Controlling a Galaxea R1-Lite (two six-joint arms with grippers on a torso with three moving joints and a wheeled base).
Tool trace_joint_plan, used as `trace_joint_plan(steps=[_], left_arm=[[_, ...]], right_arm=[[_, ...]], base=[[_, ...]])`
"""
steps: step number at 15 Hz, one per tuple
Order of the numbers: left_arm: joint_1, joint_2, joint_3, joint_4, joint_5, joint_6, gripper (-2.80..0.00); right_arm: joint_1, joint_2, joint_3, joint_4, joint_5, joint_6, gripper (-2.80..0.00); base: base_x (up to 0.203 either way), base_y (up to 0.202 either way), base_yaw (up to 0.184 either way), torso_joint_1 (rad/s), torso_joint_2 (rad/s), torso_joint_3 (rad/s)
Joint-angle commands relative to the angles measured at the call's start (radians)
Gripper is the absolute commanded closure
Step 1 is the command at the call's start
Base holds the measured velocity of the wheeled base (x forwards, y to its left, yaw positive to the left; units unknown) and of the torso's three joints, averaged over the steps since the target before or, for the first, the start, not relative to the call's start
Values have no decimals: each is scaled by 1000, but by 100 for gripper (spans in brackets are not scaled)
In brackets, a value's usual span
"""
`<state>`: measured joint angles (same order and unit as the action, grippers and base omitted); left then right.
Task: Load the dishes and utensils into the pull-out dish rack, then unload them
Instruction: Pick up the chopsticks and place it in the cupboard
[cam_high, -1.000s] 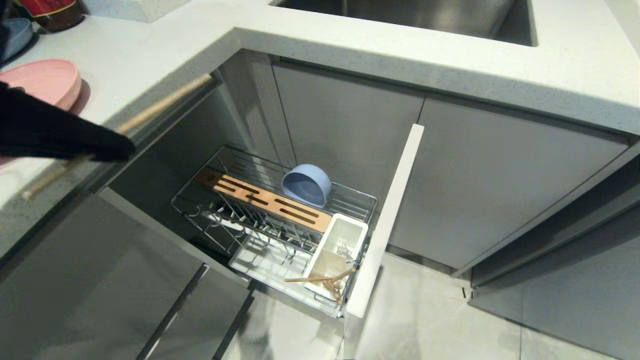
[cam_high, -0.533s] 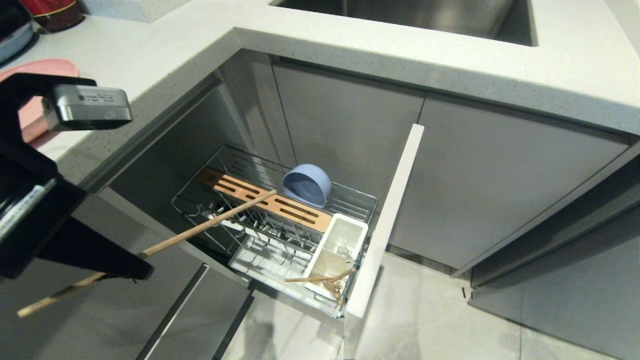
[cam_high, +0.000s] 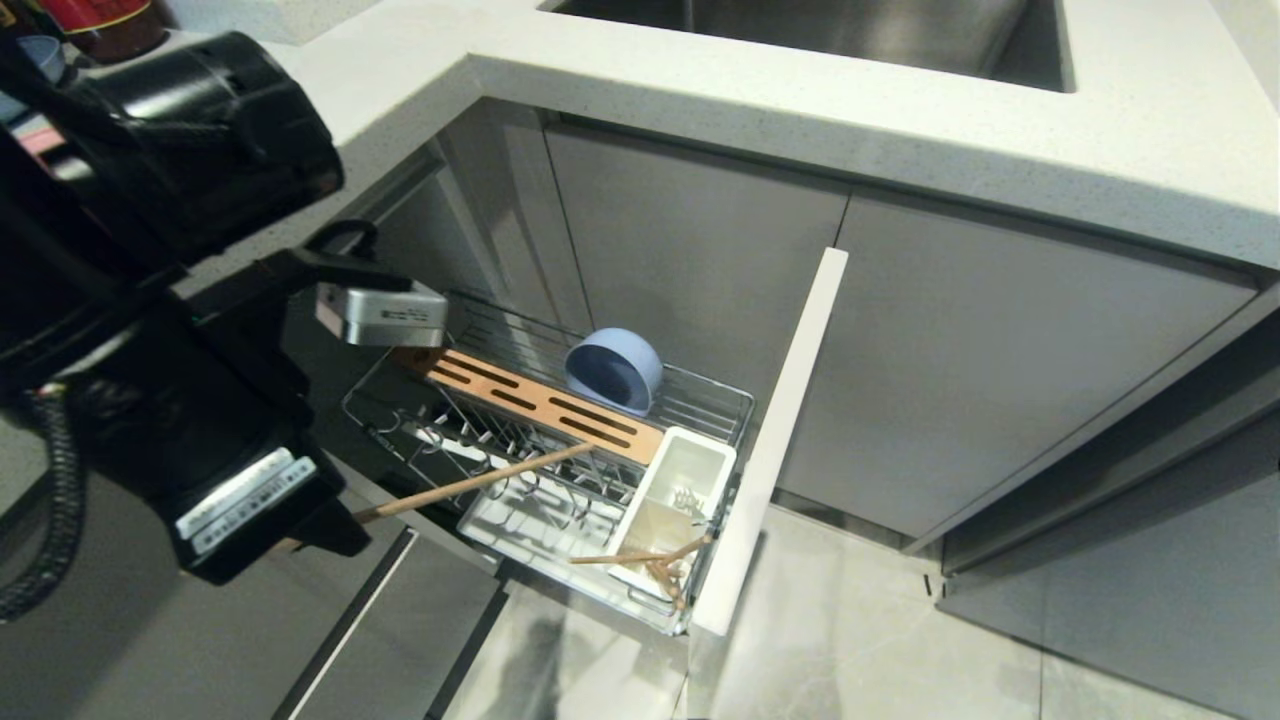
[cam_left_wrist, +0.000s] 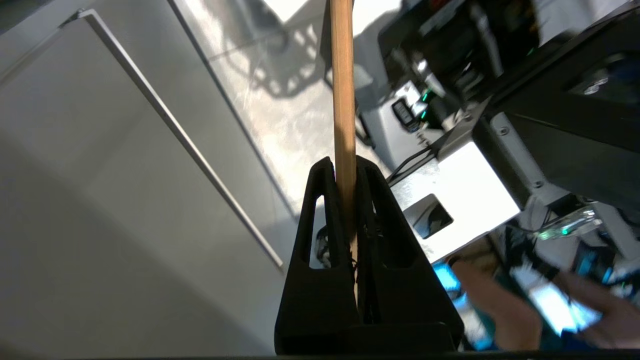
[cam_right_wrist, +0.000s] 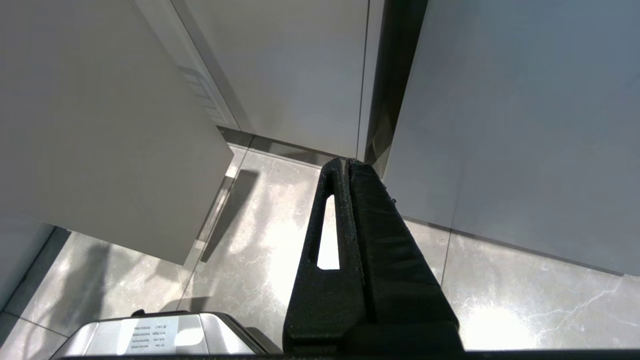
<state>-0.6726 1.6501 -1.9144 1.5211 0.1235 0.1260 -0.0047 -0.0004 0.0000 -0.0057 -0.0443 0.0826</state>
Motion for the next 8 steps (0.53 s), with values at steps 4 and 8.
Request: trace_joint_plan(steps=[4, 8], left_arm=[[-61, 162, -25, 9, 11, -11, 0], [-91, 253, -29, 9, 40, -81, 0]], right_arm=[[0, -4, 0, 0, 0, 0, 0], [0, -4, 0, 0, 0, 0, 0]], base=[[0, 0, 0, 0, 0, 0], [0, 0, 0, 0, 0, 0]])
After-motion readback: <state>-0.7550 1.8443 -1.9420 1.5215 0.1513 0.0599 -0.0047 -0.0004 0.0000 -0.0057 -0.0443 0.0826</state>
